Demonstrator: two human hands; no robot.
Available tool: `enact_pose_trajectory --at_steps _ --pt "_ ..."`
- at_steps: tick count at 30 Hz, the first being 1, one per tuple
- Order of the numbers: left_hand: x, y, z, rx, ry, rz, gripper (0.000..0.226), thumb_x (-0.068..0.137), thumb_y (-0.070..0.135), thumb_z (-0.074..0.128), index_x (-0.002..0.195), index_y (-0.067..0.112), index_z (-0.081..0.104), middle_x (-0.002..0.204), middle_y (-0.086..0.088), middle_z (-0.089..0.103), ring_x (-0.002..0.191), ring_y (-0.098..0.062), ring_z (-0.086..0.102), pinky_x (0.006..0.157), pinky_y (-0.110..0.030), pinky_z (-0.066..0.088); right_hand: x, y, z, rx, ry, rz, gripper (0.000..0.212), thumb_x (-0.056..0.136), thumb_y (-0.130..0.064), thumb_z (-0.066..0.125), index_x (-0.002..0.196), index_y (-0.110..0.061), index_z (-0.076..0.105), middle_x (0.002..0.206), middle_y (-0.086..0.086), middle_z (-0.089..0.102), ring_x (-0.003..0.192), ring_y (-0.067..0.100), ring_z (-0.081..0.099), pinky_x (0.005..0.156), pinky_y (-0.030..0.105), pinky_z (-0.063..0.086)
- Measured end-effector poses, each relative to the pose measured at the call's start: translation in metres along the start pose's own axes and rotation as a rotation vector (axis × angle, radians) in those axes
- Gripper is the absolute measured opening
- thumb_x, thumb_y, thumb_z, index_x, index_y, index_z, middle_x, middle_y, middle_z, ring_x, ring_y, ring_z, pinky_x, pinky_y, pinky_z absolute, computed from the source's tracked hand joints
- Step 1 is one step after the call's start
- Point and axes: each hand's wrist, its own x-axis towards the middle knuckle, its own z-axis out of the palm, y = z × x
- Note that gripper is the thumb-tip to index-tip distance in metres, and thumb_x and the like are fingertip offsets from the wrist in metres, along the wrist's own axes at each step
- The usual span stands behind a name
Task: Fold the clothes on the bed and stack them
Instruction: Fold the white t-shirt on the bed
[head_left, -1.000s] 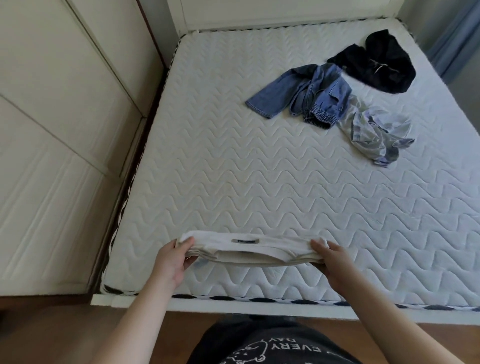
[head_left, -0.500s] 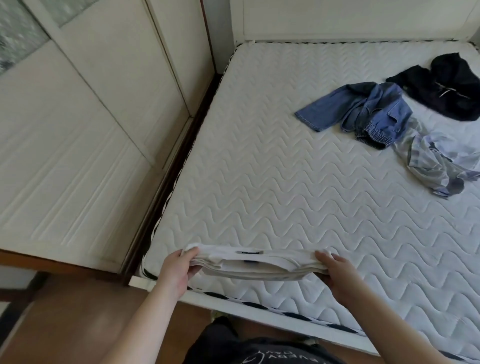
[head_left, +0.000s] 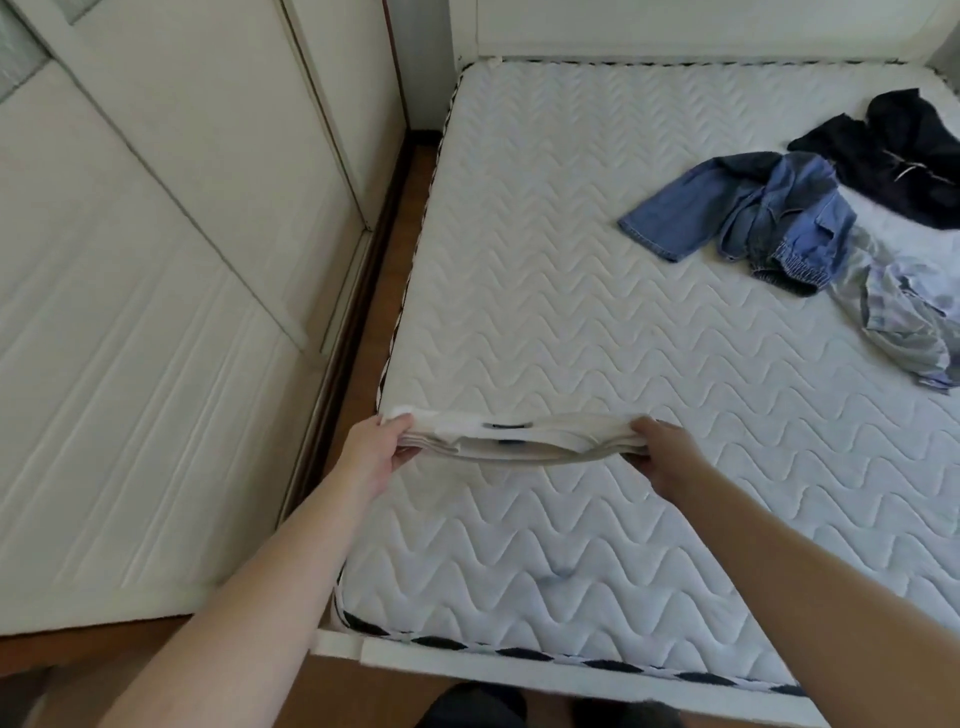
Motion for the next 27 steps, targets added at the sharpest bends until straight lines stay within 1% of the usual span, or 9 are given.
enact_pose_trajectory --at_steps 6,8,10,11,15,20,22,25,27 --pt "0.068 0.075 0.027 0.05 -0.018 0.096 0.008 0.095 0.009 0.059 0.101 0.013 0.062 0.09 -0.005 0.063 0.08 -0.017 0.061 0.055 -0.026 0.052 0.061 -0.054 0.055 0.064 -0.055 -0.076 0.011 0.095 -0.003 0.056 0.088 -0.007 0.063 0.089 0.013 0.065 0.078 0.02 0.064 0.054 0.023 0.056" --pt "0.091 0.089 0.036 0.05 -0.027 0.125 0.006 0.095 0.012 0.061 0.097 0.017 0.063 0.093 -0.004 0.064 0.083 -0.017 0.062 0.052 -0.025 0.053 0.085 -0.065 0.067 0.101 -0.113 -0.11 0.01 0.097 -0.004 0.055 0.099 -0.008 0.064 0.096 0.011 0.067 0.083 0.019 0.065 0.061 0.024 0.057" --pt "0.113 0.092 0.043 0.027 -0.03 0.15 0.007 0.096 0.014 0.061 0.095 0.021 0.064 0.096 -0.002 0.065 0.086 -0.017 0.063 0.052 -0.024 0.054 0.11 -0.066 0.073 0.146 -0.138 -0.131 0.016 0.098 -0.006 0.055 0.112 -0.008 0.062 0.103 0.01 0.067 0.089 0.02 0.065 0.07 0.027 0.056" --pt "0.123 0.089 0.047 0.01 -0.029 0.164 0.009 0.096 0.015 0.06 0.095 0.022 0.064 0.098 -0.002 0.065 0.087 -0.017 0.063 0.053 -0.025 0.055 0.12 -0.063 0.074 0.154 -0.135 -0.128 0.016 0.097 -0.006 0.055 0.112 -0.008 0.062 0.104 0.01 0.067 0.09 0.02 0.065 0.07 0.028 0.057" --pt "0.166 0.037 0.048 0.018 -0.017 0.146 0.017 0.097 0.016 0.057 0.112 0.022 0.061 0.109 -0.004 0.066 0.092 -0.018 0.064 0.063 -0.03 0.055 0.154 -0.017 0.073 0.098 -0.073 -0.049 0.009 0.096 -0.009 0.058 0.098 -0.014 0.065 0.1 0.009 0.067 0.085 0.02 0.066 0.06 0.025 0.058" --pt "0.227 -0.074 0.019 0.144 0.1 -0.026 0.041 0.096 0.013 0.059 0.136 0.008 0.049 0.12 -0.016 0.062 0.082 -0.019 0.064 0.058 -0.03 0.054 0.204 0.087 0.058 -0.068 -0.03 0.052 0.022 0.097 -0.009 0.056 0.119 -0.007 0.061 0.108 0.012 0.065 0.093 0.025 0.065 0.071 0.03 0.055" --pt "0.238 -0.118 0.004 0.148 0.15 -0.092 0.038 0.095 0.011 0.06 0.132 0.006 0.051 0.118 -0.018 0.063 0.08 -0.02 0.064 0.06 -0.031 0.053 0.214 0.126 0.051 -0.099 -0.002 0.107 0.02 0.098 -0.008 0.054 0.117 -0.007 0.06 0.105 0.012 0.065 0.09 0.024 0.065 0.066 0.027 0.055" --pt "0.239 -0.168 -0.016 0.17 0.189 -0.131 0.017 0.093 0.011 0.062 0.11 0.006 0.06 0.109 -0.018 0.066 0.078 -0.021 0.064 0.061 -0.031 0.053 0.218 0.168 0.038 -0.11 0.046 0.172 0.012 0.097 -0.008 0.055 0.107 -0.004 0.061 0.098 0.012 0.066 0.084 0.023 0.067 0.055 0.022 0.057" --pt "0.237 -0.188 -0.024 0.174 0.193 -0.145 0.02 0.093 0.011 0.063 0.111 0.003 0.06 0.106 -0.017 0.066 0.081 -0.023 0.065 0.065 -0.033 0.054 0.219 0.186 0.03 -0.13 0.062 0.192 0.008 0.096 -0.01 0.058 0.099 -0.004 0.063 0.096 0.013 0.067 0.082 0.024 0.068 0.052 0.021 0.056"
